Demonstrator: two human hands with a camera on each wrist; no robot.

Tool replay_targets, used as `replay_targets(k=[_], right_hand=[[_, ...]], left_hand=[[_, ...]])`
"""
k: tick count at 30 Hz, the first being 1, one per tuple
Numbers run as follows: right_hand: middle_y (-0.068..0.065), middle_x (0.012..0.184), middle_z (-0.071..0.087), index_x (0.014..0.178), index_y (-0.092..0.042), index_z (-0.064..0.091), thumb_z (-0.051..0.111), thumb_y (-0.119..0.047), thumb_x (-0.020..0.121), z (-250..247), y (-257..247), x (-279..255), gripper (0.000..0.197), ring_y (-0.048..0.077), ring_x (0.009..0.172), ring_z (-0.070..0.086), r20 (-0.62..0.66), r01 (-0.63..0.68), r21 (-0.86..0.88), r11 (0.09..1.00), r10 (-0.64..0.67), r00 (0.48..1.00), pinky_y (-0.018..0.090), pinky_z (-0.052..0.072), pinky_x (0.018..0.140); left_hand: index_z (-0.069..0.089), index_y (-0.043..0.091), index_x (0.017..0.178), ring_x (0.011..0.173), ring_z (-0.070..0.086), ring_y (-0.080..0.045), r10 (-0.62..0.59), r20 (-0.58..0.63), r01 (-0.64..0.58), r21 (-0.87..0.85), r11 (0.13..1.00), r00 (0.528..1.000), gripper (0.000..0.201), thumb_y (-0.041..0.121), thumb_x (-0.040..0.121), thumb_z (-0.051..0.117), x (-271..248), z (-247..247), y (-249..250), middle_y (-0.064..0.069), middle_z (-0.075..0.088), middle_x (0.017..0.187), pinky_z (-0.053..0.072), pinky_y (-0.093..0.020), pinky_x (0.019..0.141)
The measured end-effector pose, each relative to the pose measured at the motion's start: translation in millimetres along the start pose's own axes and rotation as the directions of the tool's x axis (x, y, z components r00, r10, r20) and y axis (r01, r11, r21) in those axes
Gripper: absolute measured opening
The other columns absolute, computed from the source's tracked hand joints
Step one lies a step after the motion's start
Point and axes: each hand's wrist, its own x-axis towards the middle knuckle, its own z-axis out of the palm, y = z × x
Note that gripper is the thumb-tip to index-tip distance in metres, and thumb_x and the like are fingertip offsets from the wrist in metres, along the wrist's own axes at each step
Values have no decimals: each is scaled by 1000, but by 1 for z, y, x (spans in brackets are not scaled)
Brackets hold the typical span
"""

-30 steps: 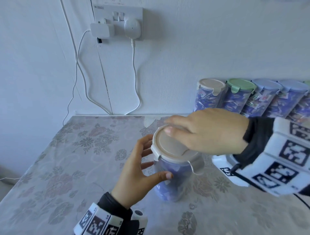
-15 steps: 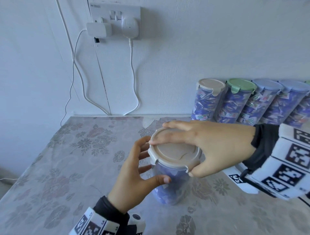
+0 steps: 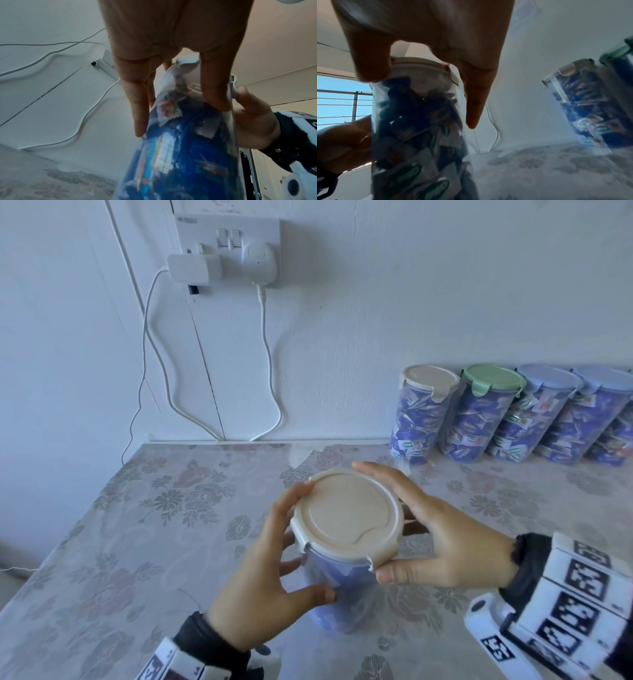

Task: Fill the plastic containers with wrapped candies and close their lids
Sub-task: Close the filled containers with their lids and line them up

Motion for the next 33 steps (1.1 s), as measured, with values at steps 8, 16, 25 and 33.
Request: replay_targets(k=[8, 16, 25, 33], right_hand=[[-18, 128, 52, 137, -52, 26, 73, -29, 77, 1, 20, -7, 79, 13, 117, 57, -143, 31, 168, 985, -6, 990, 22, 46, 94], [-25, 139, 42, 137, -57, 24, 56, -44, 83, -3, 53, -2, 64, 3, 130, 43, -366, 76, 247, 966, 21, 930, 24, 39, 104], [-41, 144, 23, 144, -44, 17, 48, -37, 91, -12, 92, 36, 61, -8, 139, 19, -523, 153, 288, 945, 21, 852, 5, 23, 104], [-41, 143, 22, 143, -37, 19, 45, -42, 87, -47, 126, 89, 62, -11, 138, 18, -545, 175, 287, 942, 10, 838, 5, 20, 106]], left_hand=[[39, 57, 114, 113, 55, -8, -30, -76, 25, -70, 997, 997, 91, 14, 48, 85, 17, 13, -2, 27, 51, 122, 56, -32, 80], [36, 56, 115, 110, 54, 0, -38, -128, 28, -77, 997, 991, 96, -6, 58, 83, 75, 34, -12, 28, 49, 121, 57, -37, 81], [30, 49, 117, 113, 53, -12, -36, -223, 30, -28, 999, 974, 92, -5, 62, 81, 158, 55, -29, 12, 46, 127, 55, -37, 82], [31, 43, 115, 106, 53, -1, -3, -284, 9, 20, 1000, 959, 86, -4, 63, 81, 218, 54, -45, 21, 46, 117, 52, -29, 84]])
